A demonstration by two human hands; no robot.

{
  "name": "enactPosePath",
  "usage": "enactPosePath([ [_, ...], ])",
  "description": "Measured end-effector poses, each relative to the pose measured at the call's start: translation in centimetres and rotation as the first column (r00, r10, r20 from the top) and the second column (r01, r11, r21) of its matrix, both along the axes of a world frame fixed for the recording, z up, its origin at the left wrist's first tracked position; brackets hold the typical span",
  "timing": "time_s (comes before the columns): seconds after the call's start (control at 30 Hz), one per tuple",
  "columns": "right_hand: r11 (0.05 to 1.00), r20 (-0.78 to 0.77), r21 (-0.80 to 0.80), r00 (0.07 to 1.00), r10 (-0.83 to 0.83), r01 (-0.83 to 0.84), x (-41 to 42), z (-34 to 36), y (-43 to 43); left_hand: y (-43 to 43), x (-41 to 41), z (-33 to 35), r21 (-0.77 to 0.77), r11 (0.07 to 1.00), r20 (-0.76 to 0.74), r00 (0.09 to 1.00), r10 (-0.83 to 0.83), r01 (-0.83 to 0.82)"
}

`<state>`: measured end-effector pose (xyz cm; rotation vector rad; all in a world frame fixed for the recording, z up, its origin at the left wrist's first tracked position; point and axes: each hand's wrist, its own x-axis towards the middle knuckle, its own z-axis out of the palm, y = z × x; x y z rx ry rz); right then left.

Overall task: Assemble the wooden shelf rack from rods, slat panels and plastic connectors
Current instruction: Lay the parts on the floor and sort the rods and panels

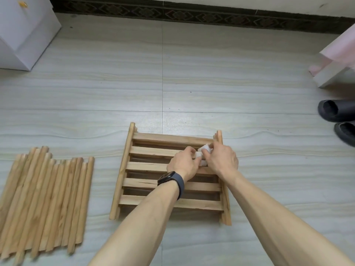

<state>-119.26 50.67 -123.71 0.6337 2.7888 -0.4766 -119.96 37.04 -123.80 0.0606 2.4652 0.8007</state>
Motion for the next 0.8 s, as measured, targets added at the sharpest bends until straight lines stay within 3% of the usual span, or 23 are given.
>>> enactPosePath([
  [0.17, 0.966, -0.162, -0.212, 0.969, -0.186, 0.15, 0.9, 0.8, -0.1, 0.5, 0.2, 0.7, 0.037, 0.999, 0.041, 0.999, 0.031, -0.032],
  [0.23, 0.921, -0.151, -0.297, 0.94, -0.307, 0.253, 1.8, 0.8, 0.0, 0.6, 0.8, 0.7, 0.039, 0.998, 0.036, 0.998, 0.043, -0.044],
  [0.37, 0.724, 0.003, -0.527, 0.852, -0.523, 0.446, 3.5, 0.0, -0.1, 1.3, 1.8, 0.3, -0.017, 0.999, -0.008, 0.999, -0.036, 0.036],
  [0.53, 0.268, 0.171, -0.86, 0.741, -0.649, 0.434, 4.4, -0.2, 0.1, 1.7, 1.7, -0.2, 0.048, 0.999, 0.006, 1.0, 0.025, -0.025],
  [0.57, 0.23, 0.189, -0.875, 0.738, -0.648, 0.425, 4.4, 0.0, 0.0, 1.6, 1.6, -0.4, 0.072, 0.996, 0.02, 0.999, 0.05, -0.052],
  [0.7, 0.238, 0.191, -0.878, 0.759, -0.623, 0.416, 3.8, 0.3, -0.5, 1.4, 0.7, -0.5, 0.122, 0.987, 0.087, 0.992, 0.092, -0.102],
  [0.8, 0.116, 0.25, -0.907, 0.741, -0.623, 0.404, 3.9, 0.5, -0.6, 1.2, -0.2, -0.2, 0.169, 0.976, 0.145, 0.983, 0.114, -0.138],
])
